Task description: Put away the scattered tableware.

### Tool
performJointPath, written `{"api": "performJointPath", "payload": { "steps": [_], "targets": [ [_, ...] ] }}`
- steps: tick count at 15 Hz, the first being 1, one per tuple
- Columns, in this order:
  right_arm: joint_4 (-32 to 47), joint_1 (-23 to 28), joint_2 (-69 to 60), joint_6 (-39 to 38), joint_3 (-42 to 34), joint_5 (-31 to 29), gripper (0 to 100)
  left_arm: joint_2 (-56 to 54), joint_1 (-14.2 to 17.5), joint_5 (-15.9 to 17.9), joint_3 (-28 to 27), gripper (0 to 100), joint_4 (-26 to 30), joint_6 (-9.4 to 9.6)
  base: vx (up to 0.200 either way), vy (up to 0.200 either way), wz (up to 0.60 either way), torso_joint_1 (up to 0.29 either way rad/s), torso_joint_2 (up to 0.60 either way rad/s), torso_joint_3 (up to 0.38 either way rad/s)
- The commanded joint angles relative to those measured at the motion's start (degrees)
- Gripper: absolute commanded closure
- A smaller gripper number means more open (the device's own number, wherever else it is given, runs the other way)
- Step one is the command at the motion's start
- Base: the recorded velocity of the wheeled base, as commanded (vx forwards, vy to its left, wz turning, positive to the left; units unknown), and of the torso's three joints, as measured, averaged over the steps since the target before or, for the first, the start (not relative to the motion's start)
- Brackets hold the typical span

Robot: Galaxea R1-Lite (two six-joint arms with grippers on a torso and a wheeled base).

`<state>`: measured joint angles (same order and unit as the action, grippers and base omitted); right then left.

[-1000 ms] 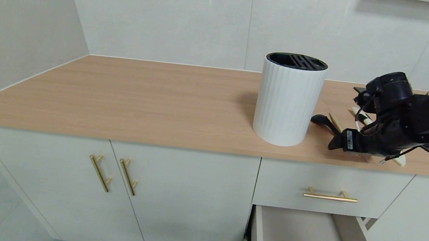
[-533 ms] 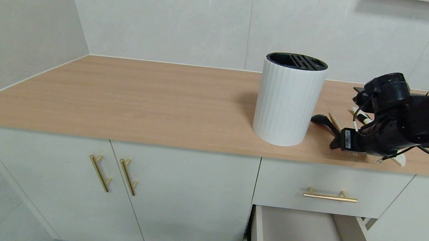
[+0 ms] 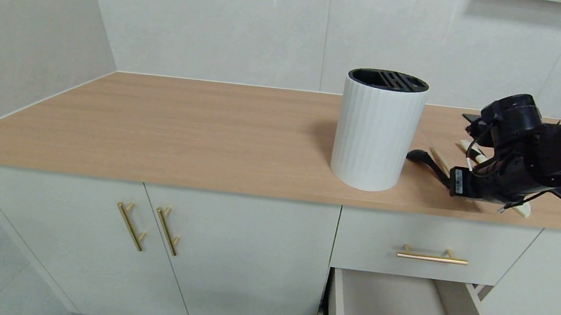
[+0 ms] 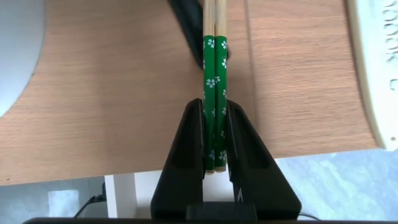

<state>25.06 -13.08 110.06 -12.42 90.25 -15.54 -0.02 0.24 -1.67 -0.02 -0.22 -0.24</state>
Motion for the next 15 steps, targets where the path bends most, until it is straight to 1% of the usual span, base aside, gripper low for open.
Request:
{"api": "performJointPath", "payload": {
  "steps": [1, 3, 5, 7, 8, 10, 11, 13, 14, 15],
  "targets": [
    [0.0, 0.1, -0.7, -0.1, 0.0, -0.1, 100, 0.0, 0.0, 0.0, 0.0, 0, 0.0, -0.02, 0.0, 0.0, 0.0, 0.0, 0.0, 0.0],
    [0.1, 0.2, -3.3, -1.1, -0.4, 0.1, 100, 0.0, 0.0, 0.0, 0.0, 0, 0.0, -0.02, 0.0, 0.0, 0.0, 0.0, 0.0, 0.0],
    [1.7, 0.1, -10.9, -2.8, -3.5, 0.4, 100, 0.0, 0.0, 0.0, 0.0, 0, 0.0, 0.07, 0.0, 0.0, 0.0, 0.0, 0.0, 0.0],
    [3.7, -0.2, -21.3, -2.8, -7.7, 4.1, 100, 0.0, 0.0, -0.1, 0.0, 0, 0.0, -0.02, 0.0, 0.0, 0.0, 0.0, 0.0, 0.0],
    [6.2, -1.0, -26.4, -2.9, -9.6, 5.9, 100, 0.0, 0.0, 0.0, 0.0, 0, 0.0, -0.02, 0.0, 0.0, 0.0, 0.0, 0.0, 0.0],
    [12.0, -5.7, -34.1, -5.7, -12.5, 6.2, 100, 0.0, 0.0, 0.0, 0.0, 0, 0.0, -0.02, 0.0, 0.0, 0.0, 0.0, 0.0, 0.0],
    [14.0, -7.0, -36.8, -7.4, -14.2, 6.2, 100, 0.0, 0.0, -0.1, 0.0, 0, 0.0, -0.02, 0.0, 0.0, 0.0, 0.0, 0.0, 0.0],
    [14.0, -8.0, -41.0, -7.3, -18.5, 6.6, 100, 0.0, 0.0, 0.0, 0.0, 0, 0.0, -0.02, 0.0, 0.0, 0.0, 0.0, 0.0, 0.0],
    [13.4, -8.0, -44.3, -5.7, -22.5, 7.5, 100, 0.0, 0.0, 0.0, 0.0, 0, 0.0, -0.02, 0.0, 0.0, 0.0, 0.0, 0.0, 0.0],
    [13.1, -8.0, -46.8, -3.9, -24.9, 7.8, 100, 0.0, 0.0, 0.0, 0.0, 0, 0.0, -0.02, 0.0, 0.0, 0.0, 0.0, 0.0, 0.0]
  ]
}}
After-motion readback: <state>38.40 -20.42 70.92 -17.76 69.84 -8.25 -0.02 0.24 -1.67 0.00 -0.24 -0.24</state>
